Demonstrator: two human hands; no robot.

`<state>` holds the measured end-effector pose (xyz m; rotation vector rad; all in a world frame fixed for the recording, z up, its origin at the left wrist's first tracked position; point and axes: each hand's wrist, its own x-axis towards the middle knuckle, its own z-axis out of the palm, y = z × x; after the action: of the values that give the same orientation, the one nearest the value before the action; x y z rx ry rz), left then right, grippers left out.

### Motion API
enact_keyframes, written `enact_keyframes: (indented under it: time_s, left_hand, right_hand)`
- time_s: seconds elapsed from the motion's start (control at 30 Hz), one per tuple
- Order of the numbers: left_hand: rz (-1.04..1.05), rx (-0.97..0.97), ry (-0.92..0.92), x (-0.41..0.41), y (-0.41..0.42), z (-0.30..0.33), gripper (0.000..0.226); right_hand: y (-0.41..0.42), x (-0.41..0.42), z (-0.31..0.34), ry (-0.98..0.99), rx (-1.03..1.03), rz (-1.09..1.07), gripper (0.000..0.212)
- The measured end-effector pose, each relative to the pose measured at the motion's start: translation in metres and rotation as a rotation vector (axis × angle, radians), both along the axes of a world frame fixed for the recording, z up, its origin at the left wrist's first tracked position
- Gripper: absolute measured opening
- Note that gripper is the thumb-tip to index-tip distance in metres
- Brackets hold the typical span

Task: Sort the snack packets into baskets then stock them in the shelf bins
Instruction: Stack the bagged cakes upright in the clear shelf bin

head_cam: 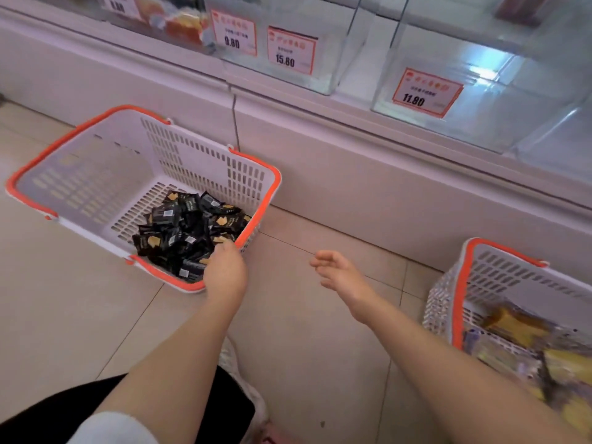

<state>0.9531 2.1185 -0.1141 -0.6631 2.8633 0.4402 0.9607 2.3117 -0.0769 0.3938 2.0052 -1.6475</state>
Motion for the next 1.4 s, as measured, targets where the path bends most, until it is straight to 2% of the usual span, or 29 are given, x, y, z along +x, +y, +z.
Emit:
enact_keyframes:
  time_s: [0.1, 0.17, 0.23, 0.37, 0.43, 0.53, 0.67, 0.77, 0.83, 0.97, 1.17, 1.3, 1.4]
  left_hand:
    - [-0.249, 0.085, 0.148, -0.003, 0.057, 0.008, 0.04]
    - [-0.431, 0.254, 0.127, 0.005, 0.109, 0.011, 0.043]
    - [-0.559, 0.407, 0.031, 0.018, 0.16, 0.008, 0.041]
    - [-0.579, 0.585, -0.138, 0.042, 0.238, 0.004, 0.027]
    - [-0.539, 0.643, -0.206, 0.054, 0.27, 0.005, 0.029]
    - [-0.526, 0.678, -0.302, 0.069, 0.304, -0.002, 0.038]
    - [-0.557, 0.7, -0.325, 0.076, 0.319, -0.015, 0.033]
    - [-0.556, 0.671, -0.307, 0.076, 0.322, -0.018, 0.03]
    - [-0.555, 0.629, -0.293, 0.074, 0.324, -0.017, 0.027]
    - [-0.465, 0.602, -0.291, 0.067, 0.314, -0.012, 0.029]
    - [-0.201, 0.589, -0.269, 0.053, 0.234, -0.01, 0.026]
    - [-0.065, 0.625, -0.24, 0.045, 0.181, -0.007, 0.025]
    - [-0.042, 0.642, -0.236, 0.042, 0.159, -0.008, 0.026]
  right_hand:
    - [0.048, 0.016, 0.003, 0.062, 0.055, -0.107, 0.03]
    - [0.081, 0.033, 0.005, 0.105, 0.114, -0.159, 0.03]
    - [0.114, 0.055, 0.007, 0.136, 0.192, -0.193, 0.028]
    - [0.189, 0.104, 0.011, 0.133, 0.323, -0.3, 0.026]
    - [0.228, 0.133, 0.01, 0.133, 0.456, -0.306, 0.027]
    - [0.284, 0.177, -0.001, 0.076, 0.741, -0.097, 0.036]
    - [0.323, 0.219, -0.029, -0.074, 0.95, 0.29, 0.061]
    - [0.326, 0.222, -0.044, -0.007, 1.101, 0.423, 0.045]
    - [0.324, 0.215, -0.047, 0.043, 1.124, 0.429, 0.034]
    - [0.313, 0.202, -0.045, 0.091, 1.1, 0.514, 0.03]
    - [0.25, 0.167, -0.042, 0.265, 1.003, 0.728, 0.029]
    - [0.2, 0.153, -0.045, 0.358, 0.922, 0.68, 0.031]
    - [0.181, 0.147, -0.048, 0.375, 0.877, 0.659, 0.029]
